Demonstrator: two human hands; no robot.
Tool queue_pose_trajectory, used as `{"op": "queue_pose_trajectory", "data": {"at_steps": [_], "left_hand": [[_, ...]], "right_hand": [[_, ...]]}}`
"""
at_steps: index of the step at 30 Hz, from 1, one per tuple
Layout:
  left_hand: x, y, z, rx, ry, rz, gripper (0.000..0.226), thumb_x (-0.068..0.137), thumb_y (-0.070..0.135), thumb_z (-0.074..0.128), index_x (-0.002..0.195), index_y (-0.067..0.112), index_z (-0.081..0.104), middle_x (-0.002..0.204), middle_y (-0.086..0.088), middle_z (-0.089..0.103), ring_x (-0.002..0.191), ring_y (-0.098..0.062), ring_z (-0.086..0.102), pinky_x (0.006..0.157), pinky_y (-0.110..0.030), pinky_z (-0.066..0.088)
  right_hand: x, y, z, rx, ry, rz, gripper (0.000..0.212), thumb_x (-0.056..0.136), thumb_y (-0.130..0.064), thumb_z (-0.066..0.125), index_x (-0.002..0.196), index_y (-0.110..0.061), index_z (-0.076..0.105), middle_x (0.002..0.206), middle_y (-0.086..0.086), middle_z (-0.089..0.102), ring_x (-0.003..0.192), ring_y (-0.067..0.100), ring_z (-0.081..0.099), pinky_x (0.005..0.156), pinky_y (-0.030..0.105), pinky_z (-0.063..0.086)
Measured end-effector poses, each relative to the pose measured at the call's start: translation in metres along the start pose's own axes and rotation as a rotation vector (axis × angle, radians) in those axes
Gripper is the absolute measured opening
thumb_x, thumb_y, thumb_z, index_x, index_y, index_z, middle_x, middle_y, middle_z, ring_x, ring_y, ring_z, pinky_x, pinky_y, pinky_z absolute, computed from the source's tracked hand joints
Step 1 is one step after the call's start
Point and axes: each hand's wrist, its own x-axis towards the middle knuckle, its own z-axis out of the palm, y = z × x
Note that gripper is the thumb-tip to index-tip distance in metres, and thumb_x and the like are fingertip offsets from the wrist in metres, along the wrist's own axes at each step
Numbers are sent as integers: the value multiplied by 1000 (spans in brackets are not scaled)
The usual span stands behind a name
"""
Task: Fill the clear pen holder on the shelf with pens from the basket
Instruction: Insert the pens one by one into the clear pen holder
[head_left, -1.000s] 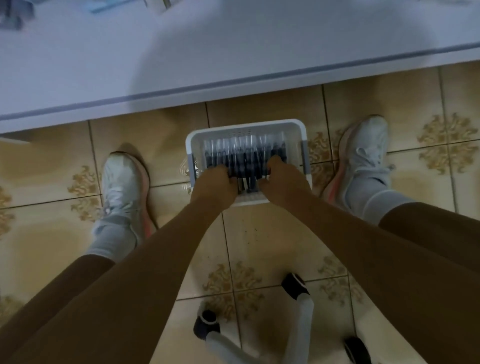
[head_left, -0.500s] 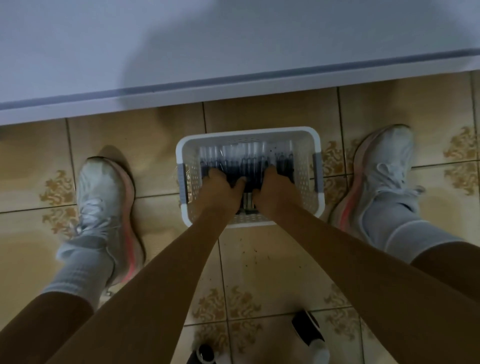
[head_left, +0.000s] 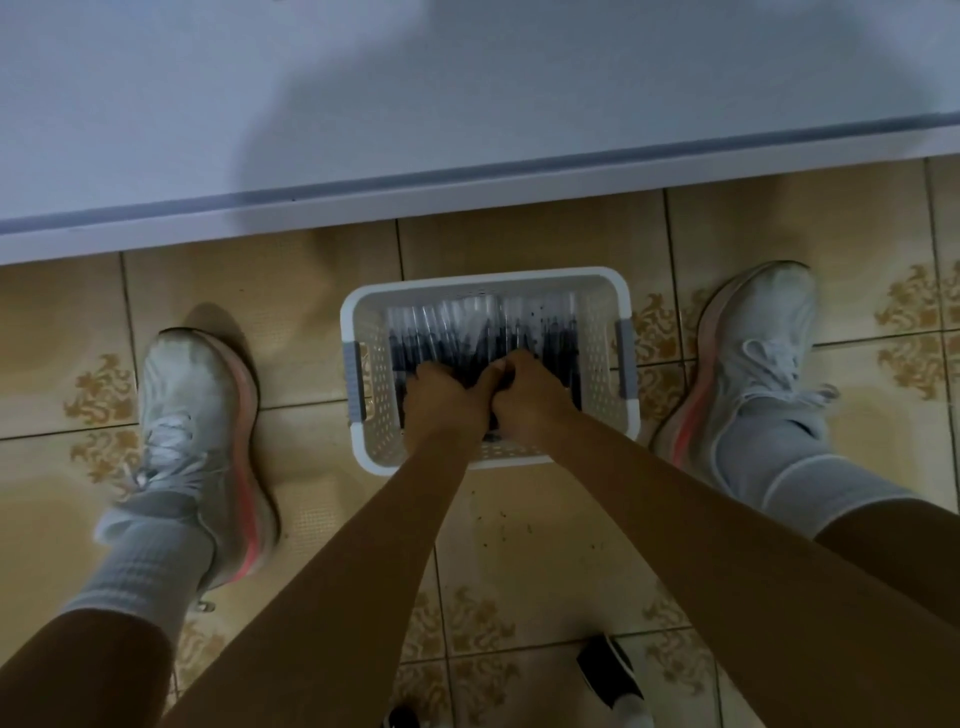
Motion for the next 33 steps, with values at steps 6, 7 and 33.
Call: {"op": "queue_pose_trajectory", "data": {"at_steps": [6, 7, 33], "left_hand": [[7, 12, -12, -233, -191, -123, 57, 86, 38, 68, 127, 5, 46, 113, -10, 60, 101, -27, 62, 85, -34, 52], [5, 13, -16, -263, -206, -108, 43, 87, 35, 68, 114, 8, 49, 105, -8, 62, 95, -25, 63, 83, -34, 54], [-80, 76, -103, -734, -357, 56, 36, 95, 37, 53, 116, 9, 63, 107, -13, 70, 102, -27, 66, 96, -43, 51]], "right_hand": [[0, -9, -1, 108, -83, 14, 34, 91, 4, 44, 123, -5, 51, 119, 18, 57, 109, 30, 56, 95, 38, 48], [-2, -10, -1, 101, -73, 3, 32, 90, 4, 46, 121, -2, 53, 118, 20, 58, 108, 31, 57, 96, 41, 48], [-113, -74, -40, 436, 310, -239, 11, 86, -13, 68, 79, -21, 71, 76, 0, 70, 74, 16, 68, 74, 30, 56]]}}
